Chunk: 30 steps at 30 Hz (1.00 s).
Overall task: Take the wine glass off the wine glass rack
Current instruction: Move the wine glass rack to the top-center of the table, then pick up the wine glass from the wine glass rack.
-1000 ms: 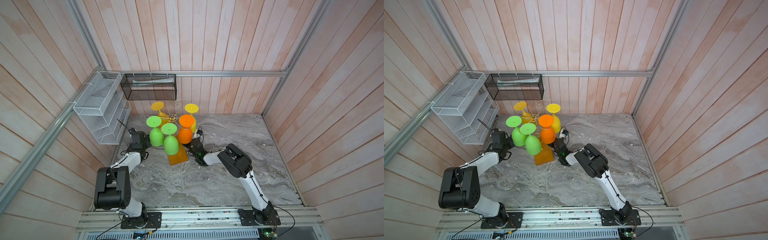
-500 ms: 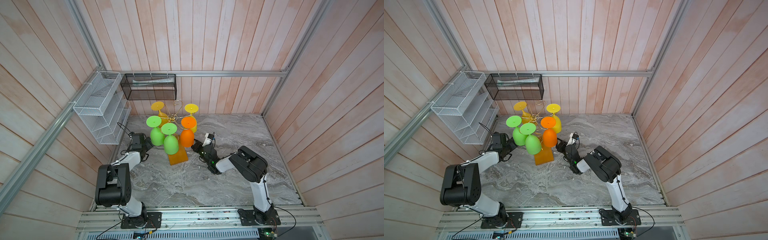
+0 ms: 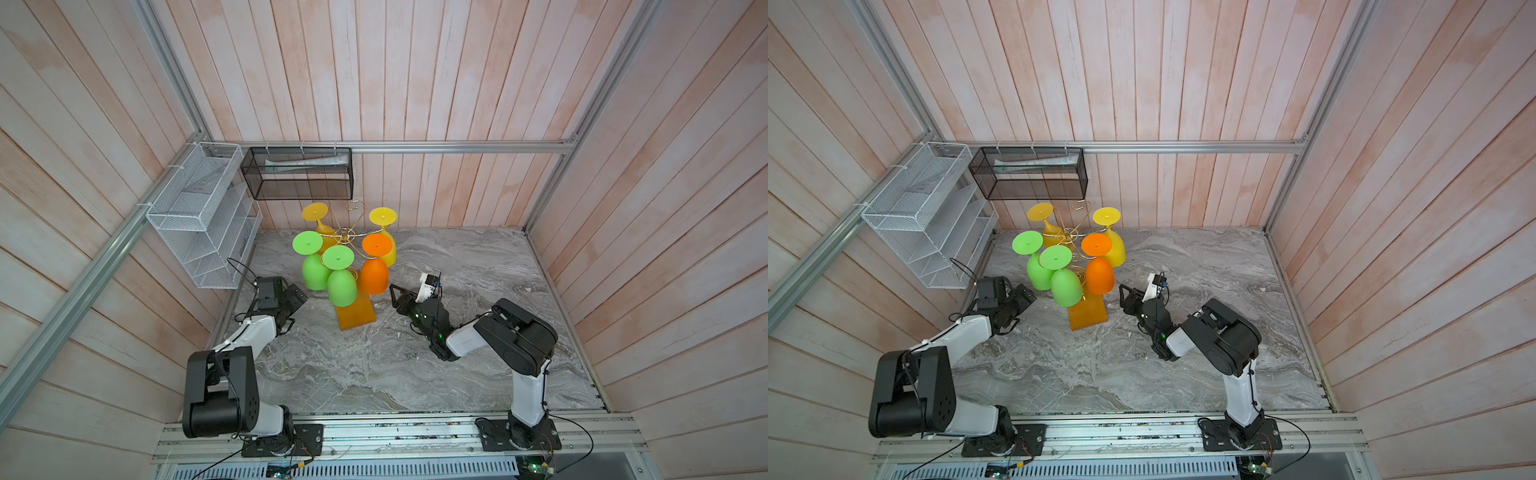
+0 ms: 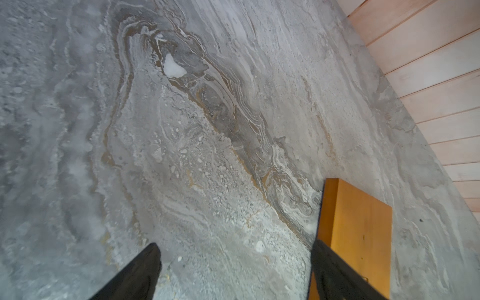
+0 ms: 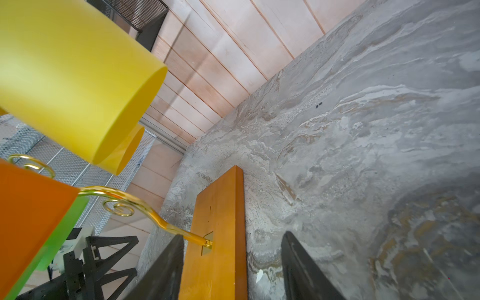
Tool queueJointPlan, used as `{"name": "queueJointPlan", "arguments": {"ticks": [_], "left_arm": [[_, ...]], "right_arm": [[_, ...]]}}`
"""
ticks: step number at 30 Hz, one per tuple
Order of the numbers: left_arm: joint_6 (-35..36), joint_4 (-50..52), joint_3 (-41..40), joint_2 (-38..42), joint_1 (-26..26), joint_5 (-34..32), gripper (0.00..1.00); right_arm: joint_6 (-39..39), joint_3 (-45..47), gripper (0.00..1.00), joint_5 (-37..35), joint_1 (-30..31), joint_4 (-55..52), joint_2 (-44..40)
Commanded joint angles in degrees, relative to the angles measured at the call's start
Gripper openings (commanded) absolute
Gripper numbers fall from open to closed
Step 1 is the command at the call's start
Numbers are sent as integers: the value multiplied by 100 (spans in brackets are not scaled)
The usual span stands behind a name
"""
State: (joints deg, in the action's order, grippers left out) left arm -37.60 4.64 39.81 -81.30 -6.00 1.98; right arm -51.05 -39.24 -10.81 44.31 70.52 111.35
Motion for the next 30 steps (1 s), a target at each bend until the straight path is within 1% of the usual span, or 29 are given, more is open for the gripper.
{"name": "queueJointPlan", "arguments": {"ticks": [1, 7, 11, 13, 14, 16, 20, 23, 30], "left_arm": [[-36, 138, -275, 272, -33, 118, 92], [-63, 240, -636, 794, -50, 161, 93], [-72, 465, -712, 1262, -66, 170, 93], [-37, 594, -722, 1535, -72, 165, 93], [-12, 684, -717, 1689, -78, 156, 93], [58, 869, -693, 1991, -83, 112, 93], [317, 1284, -546, 2606, -77, -6, 93], [553, 1545, -412, 3008, -82, -148, 93], [1000, 1819, -118, 3616, -69, -141, 93]], "right_arm": [[187, 210, 58, -52, -20, 39, -245], [134, 621, 57, -172, -116, -170, -653], [-253, 954, 57, 23, -564, -476, -1028], [-344, 1066, 57, 157, -809, -810, -1352], [-345, 1064, 57, 222, -934, -1195, -1583], [-340, 1007, 57, 361, -1099, -1850, -1957], [-427, 916, 57, 709, -1365, -2789, -2639], [-503, 681, 55, 1001, -1515, -3511, -2979], [-579, 90, 53, 1525, -1529, -4306, -3506]]}}
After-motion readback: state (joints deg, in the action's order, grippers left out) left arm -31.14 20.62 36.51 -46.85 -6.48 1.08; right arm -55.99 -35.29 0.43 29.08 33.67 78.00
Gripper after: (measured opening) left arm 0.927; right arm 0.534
